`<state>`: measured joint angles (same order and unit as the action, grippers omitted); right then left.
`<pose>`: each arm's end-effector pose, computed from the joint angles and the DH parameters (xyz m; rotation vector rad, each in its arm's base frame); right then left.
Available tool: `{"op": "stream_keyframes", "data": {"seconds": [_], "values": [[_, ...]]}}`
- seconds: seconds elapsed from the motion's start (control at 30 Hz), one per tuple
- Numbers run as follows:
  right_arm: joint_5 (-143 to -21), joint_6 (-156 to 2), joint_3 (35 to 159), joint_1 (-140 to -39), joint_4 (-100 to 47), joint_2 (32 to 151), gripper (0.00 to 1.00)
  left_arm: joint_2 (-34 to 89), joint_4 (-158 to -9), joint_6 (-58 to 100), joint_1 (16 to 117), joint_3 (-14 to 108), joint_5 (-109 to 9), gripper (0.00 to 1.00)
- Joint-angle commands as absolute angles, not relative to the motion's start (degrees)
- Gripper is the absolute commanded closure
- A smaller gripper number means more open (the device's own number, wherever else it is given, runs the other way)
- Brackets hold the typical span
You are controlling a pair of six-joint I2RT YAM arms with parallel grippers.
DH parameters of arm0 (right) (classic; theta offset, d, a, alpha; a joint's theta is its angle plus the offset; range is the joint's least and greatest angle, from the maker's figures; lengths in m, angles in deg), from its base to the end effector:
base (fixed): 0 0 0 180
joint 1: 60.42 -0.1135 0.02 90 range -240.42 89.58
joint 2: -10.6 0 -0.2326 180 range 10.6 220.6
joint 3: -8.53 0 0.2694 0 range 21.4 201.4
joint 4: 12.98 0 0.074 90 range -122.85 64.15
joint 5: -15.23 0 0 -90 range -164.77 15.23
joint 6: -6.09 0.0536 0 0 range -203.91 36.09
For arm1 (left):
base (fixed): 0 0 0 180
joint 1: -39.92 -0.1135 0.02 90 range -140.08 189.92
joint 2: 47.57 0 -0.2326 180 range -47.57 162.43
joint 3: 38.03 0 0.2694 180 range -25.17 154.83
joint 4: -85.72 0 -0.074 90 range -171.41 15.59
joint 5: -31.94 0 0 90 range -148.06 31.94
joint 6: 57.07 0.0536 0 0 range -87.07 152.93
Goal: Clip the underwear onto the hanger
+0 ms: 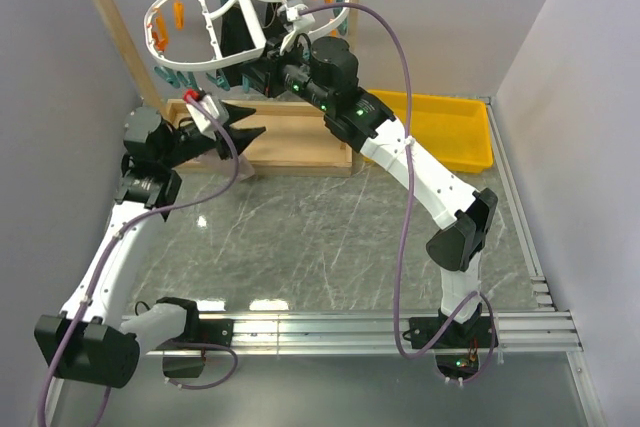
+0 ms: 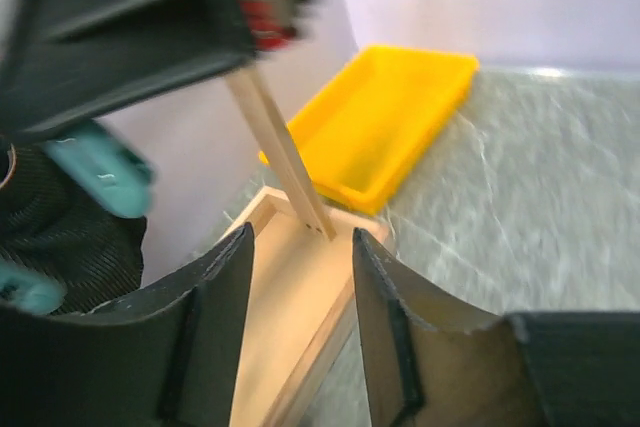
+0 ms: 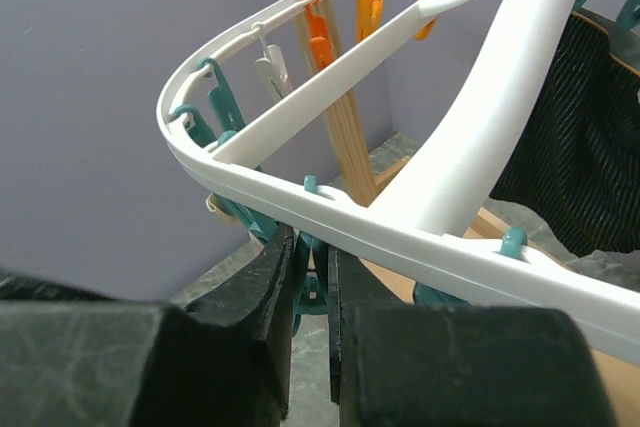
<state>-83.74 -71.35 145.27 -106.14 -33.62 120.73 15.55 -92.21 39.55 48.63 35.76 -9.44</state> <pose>0.3202 0.3403 0.4658 -0.5655 1.4316 0.9339 0.2784 -0.0833 0.3872 0.8704 1.2259 -0.6294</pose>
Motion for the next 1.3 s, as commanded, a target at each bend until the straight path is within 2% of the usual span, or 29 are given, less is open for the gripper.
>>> {"op": "stream_keyframes", "data": {"seconds": [0.0,0.17,0.27,0.33,0.53,0.8,1.27], "values": [[-82.5,-71.6,148.0,-106.7,-31.8,121.4,1.00,12.7,-75.1,58.7,48.9,39.9,-1.4,0.50],[-80.9,-71.8,148.1,-107.1,-31.9,121.4,1.00,14.0,-50.5,82.4,49.8,44.4,-2.6,0.48],[-80.4,-72.0,148.2,-107.4,-32.1,121.5,1.00,16.3,-40.3,92.5,52.9,46.8,-9.9,0.46],[-79.6,-72.1,148.6,-107.7,-32.6,121.7,1.00,17.8,-37.9,95.1,56.5,47.0,-17.8,0.41],[-78.2,-73.1,149.2,-108.2,-33.5,122.0,1.00,21.7,-40.3,91.5,64.3,47.6,-30.5,0.31],[-77.2,-74.1,149.4,-108.7,-34.0,121.9,1.00,29.9,-42.8,90.6,72.2,52.3,-50.6,0.28],[-76.6,-74.9,148.7,-109.0,-34.5,121.4,1.00,48.7,-33.6,83.9,75.0,72.3,-67.4,0.25]]}}
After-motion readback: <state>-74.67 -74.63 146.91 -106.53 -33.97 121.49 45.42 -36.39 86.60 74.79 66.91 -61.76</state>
